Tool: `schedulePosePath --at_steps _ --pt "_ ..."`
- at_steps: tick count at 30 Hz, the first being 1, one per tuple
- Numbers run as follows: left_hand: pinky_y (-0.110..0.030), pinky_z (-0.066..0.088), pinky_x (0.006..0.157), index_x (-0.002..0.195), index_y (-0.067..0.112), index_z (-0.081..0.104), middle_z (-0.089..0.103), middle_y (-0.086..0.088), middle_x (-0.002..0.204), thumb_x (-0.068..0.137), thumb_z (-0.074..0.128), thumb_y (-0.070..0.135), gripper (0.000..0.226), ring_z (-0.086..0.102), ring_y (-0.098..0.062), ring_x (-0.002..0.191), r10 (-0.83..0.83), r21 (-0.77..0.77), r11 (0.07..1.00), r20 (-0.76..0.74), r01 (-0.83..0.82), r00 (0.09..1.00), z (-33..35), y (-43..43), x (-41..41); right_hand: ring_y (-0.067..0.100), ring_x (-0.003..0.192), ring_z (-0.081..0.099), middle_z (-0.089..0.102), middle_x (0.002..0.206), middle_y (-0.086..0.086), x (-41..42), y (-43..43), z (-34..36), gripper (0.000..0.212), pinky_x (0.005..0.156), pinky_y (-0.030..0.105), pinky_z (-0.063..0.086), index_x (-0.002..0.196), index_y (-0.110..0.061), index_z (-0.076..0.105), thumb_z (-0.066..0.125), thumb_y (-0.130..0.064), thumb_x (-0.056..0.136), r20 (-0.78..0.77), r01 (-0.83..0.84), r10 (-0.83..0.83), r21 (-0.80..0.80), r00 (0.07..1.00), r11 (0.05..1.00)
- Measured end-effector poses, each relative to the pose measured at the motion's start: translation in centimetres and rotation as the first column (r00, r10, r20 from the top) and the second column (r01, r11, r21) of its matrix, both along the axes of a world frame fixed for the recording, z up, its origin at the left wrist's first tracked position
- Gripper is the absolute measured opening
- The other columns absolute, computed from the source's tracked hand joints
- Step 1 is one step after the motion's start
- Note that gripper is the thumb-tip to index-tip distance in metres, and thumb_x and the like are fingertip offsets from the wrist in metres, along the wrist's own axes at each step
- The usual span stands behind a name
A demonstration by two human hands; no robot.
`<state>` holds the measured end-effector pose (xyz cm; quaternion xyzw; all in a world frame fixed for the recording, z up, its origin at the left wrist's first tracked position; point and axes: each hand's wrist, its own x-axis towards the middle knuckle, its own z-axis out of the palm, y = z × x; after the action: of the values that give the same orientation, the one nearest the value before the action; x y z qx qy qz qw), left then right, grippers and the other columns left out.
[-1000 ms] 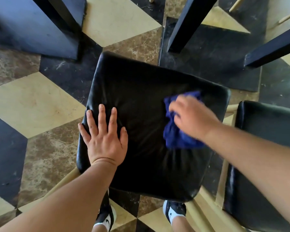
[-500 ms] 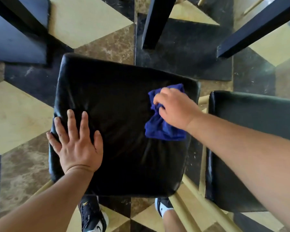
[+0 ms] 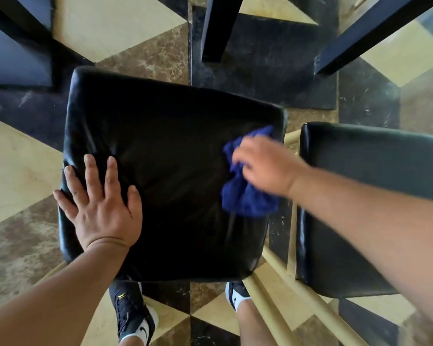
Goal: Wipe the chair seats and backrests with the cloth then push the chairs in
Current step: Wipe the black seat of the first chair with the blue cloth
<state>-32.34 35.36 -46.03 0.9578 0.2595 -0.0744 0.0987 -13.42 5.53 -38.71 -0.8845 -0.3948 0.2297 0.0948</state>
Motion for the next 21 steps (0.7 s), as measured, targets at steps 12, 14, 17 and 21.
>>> schedulePosePath --at_steps 12,14,17,21 --pt "-0.069 -0.003 0.126 0.168 0.03 0.016 -0.018 0.009 0.175 0.103 0.033 0.058 0.073 -0.018 -0.03 0.161 -0.018 0.005 1.0 -0.04 0.019 0.999 0.1 -0.4 0.1 0.03 0.087 0.058 0.062 0.096 0.006 -11.9 -1.3 2.1 0.011 0.079 0.046 0.052 0.095 -0.014 0.064 0.063 -0.01 0.085 -0.31 -0.304 0.271 -0.062 0.911 0.951" --pt "-0.069 -0.001 0.126 0.168 0.03 0.018 -0.006 0.002 0.179 0.102 0.034 0.058 0.073 -0.009 -0.035 0.162 -0.022 0.013 1.0 -0.061 0.023 0.998 0.4 -0.7 0.4 0.028 0.091 0.056 0.061 0.097 0.001 -9.6 0.0 1.4 0.011 0.081 0.044 0.05 0.093 -0.019 0.068 0.059 -0.014 0.089 -0.221 -0.379 0.349 -0.108 0.911 0.919" --pt "-0.067 -0.001 0.126 0.168 0.031 0.017 0.002 -0.003 0.179 0.102 0.032 0.058 0.073 -0.006 -0.036 0.162 -0.027 -0.003 1.0 -0.102 0.027 0.994 1.0 -0.8 0.7 0.03 0.102 0.054 0.06 0.11 0.003 -6.2 4.8 0.0 0.022 0.085 0.045 0.044 0.104 -0.018 0.07 0.049 -0.014 0.098 -0.008 -0.18 0.18 -0.089 0.984 0.98" --pt "-0.062 -0.002 0.128 0.169 0.037 0.013 0.001 0.001 0.179 0.103 0.026 0.059 0.071 -0.007 -0.034 0.162 -0.053 -0.063 0.997 -0.175 0.042 0.983 2.8 0.0 1.1 0.034 0.111 0.054 0.055 0.118 0.011 -1.6 13.4 -0.3 0.023 0.088 0.049 0.048 0.116 -0.013 0.059 0.063 -0.014 0.094 0.027 0.343 -0.351 0.151 0.936 0.927"
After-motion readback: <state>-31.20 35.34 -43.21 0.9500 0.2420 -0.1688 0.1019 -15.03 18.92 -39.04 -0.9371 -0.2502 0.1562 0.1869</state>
